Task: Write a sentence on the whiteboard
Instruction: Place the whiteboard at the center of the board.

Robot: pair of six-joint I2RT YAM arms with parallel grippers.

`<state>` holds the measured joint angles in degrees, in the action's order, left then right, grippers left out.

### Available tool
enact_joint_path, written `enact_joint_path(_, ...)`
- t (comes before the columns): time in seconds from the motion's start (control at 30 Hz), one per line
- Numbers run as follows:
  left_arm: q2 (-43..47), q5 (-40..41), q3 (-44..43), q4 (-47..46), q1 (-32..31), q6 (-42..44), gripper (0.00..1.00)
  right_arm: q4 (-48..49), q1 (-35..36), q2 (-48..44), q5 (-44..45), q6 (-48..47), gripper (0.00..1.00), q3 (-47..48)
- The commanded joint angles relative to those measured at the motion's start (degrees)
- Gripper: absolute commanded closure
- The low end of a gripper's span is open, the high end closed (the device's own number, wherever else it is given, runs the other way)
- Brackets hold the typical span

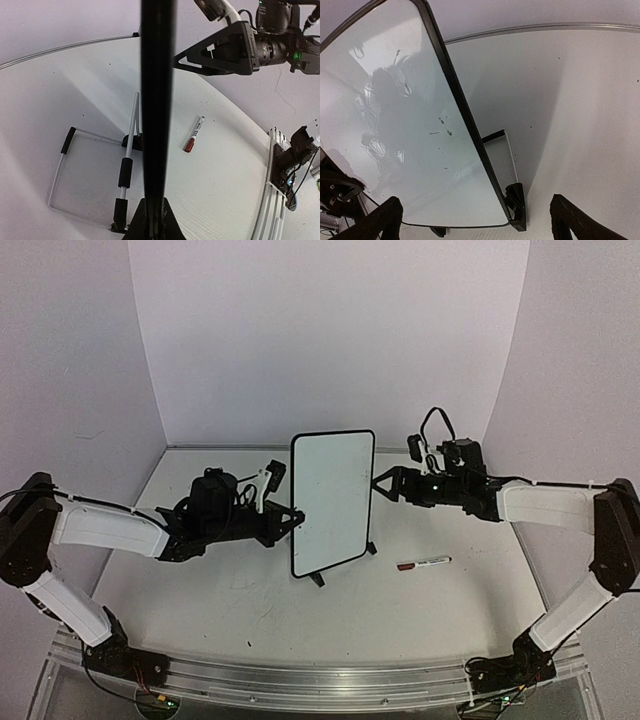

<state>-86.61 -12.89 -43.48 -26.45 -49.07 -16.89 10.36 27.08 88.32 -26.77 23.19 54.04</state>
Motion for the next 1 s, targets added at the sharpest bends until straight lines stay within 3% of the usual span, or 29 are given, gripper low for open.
enact_joint_path(0.0, 0.22, 7.29, -2.49, -13.63, -1.89, 2.52, 1.00, 2.03, -1.41, 4.45, -6.81, -2.90, 0.02, 5.85)
enact_joint_path(0.37, 1.41, 9.30, -3.99, -13.15, -2.80, 4.40, 1.00, 2.12, -1.69, 6.42, -7.58, -2.91, 0.02, 7.24)
enact_joint_path(0.97, -6.32, 13.50, -2.83, -22.56, -4.46, 4.32, 1.00, 2.55, -2.11, 7.46, -6.17, -2.71, 0.02, 8.09)
